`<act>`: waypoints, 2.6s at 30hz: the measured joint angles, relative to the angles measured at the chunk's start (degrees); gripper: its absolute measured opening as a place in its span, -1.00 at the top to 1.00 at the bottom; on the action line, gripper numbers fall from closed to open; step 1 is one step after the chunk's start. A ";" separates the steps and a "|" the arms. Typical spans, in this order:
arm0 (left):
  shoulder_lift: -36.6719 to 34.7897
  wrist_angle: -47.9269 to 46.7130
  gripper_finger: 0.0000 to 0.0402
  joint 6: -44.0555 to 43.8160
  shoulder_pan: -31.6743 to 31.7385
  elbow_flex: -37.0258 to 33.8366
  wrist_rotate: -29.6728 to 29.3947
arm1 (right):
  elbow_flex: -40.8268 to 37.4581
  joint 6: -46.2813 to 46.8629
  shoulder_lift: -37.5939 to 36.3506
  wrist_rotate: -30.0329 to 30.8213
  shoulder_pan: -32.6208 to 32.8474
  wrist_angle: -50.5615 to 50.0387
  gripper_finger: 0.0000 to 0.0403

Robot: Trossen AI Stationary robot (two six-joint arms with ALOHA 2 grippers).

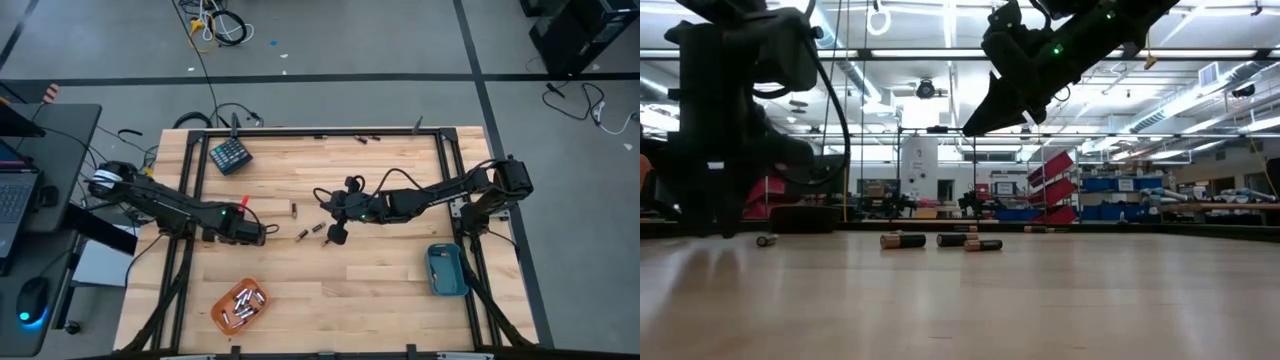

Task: Sort batteries
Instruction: Put the black battery into the blue bin

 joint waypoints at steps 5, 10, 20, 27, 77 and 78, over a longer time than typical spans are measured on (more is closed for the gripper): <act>0.00 5.21 0.40 0.31 0.02 0.00 -2.40 | 0.00 -0.90 0.00 0.00 0.00 -0.28 1.00; 0.00 1.06 0.40 3.52 0.17 0.00 1.95 | 0.00 -1.56 0.00 -0.02 0.00 -0.37 1.00; 0.00 0.88 0.40 4.79 0.28 0.00 3.30 | 0.00 -3.70 0.00 -2.96 0.02 -0.73 0.99; 0.00 0.82 0.40 4.63 0.28 0.01 2.38 | 0.00 -4.50 0.00 -2.97 0.00 -0.74 0.99; -1.72 -1.79 -0.17 8.85 -2.34 9.31 -13.15 | -0.01 -4.43 0.00 -5.66 0.25 -0.75 1.00; -1.46 -1.24 -0.18 8.78 -2.34 9.31 -13.22 | 0.00 -4.46 0.00 -5.71 0.26 -0.77 1.00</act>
